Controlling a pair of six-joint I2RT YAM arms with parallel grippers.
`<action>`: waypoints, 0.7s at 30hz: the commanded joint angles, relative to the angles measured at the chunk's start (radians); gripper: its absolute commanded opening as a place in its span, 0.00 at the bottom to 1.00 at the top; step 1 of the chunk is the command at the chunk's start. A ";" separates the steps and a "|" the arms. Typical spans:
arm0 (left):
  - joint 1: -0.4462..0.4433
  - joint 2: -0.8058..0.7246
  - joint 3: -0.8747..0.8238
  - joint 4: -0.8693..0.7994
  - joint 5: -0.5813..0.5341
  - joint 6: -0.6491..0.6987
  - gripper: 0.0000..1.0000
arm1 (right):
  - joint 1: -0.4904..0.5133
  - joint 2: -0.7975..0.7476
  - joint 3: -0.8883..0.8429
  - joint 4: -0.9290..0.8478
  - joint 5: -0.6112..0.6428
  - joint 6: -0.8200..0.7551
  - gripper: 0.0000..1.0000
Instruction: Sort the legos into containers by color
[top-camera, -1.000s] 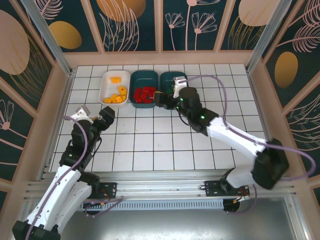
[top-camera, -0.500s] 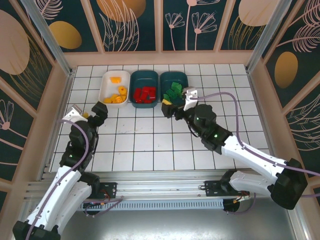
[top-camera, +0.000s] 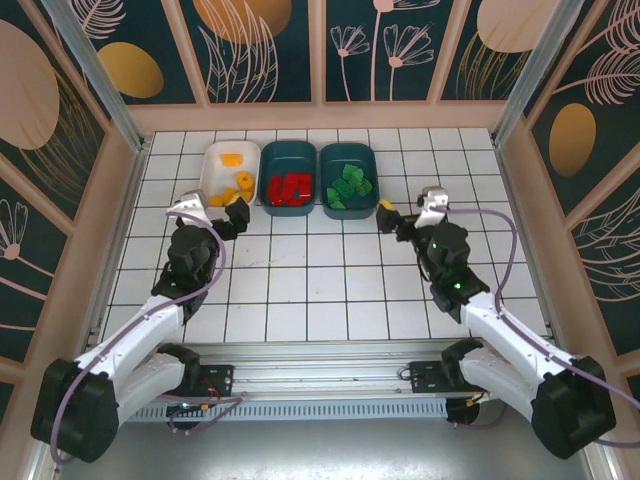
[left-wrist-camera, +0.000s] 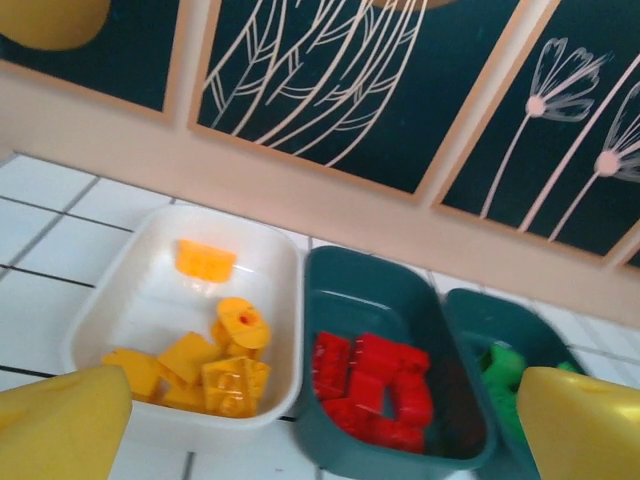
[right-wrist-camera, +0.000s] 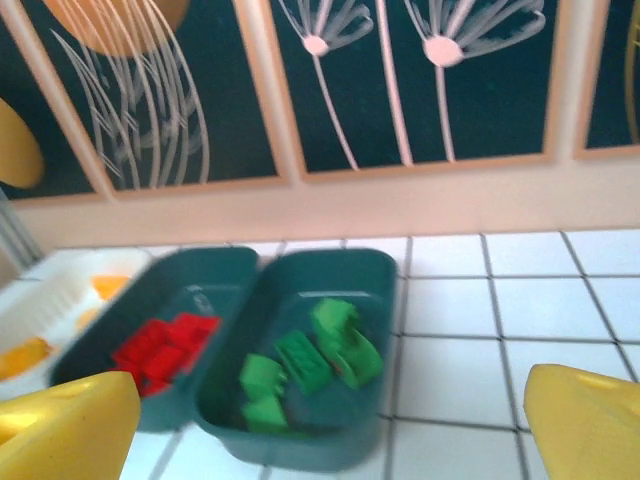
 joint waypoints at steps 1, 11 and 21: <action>0.002 0.045 -0.050 0.217 -0.141 0.283 0.99 | -0.047 -0.056 -0.105 0.200 -0.021 -0.106 0.99; 0.139 0.241 -0.185 0.515 -0.083 0.336 0.99 | -0.288 -0.004 -0.302 0.357 -0.219 -0.284 0.99; 0.289 0.240 -0.197 0.563 0.075 0.231 0.99 | -0.447 0.363 -0.328 0.733 -0.366 -0.137 0.99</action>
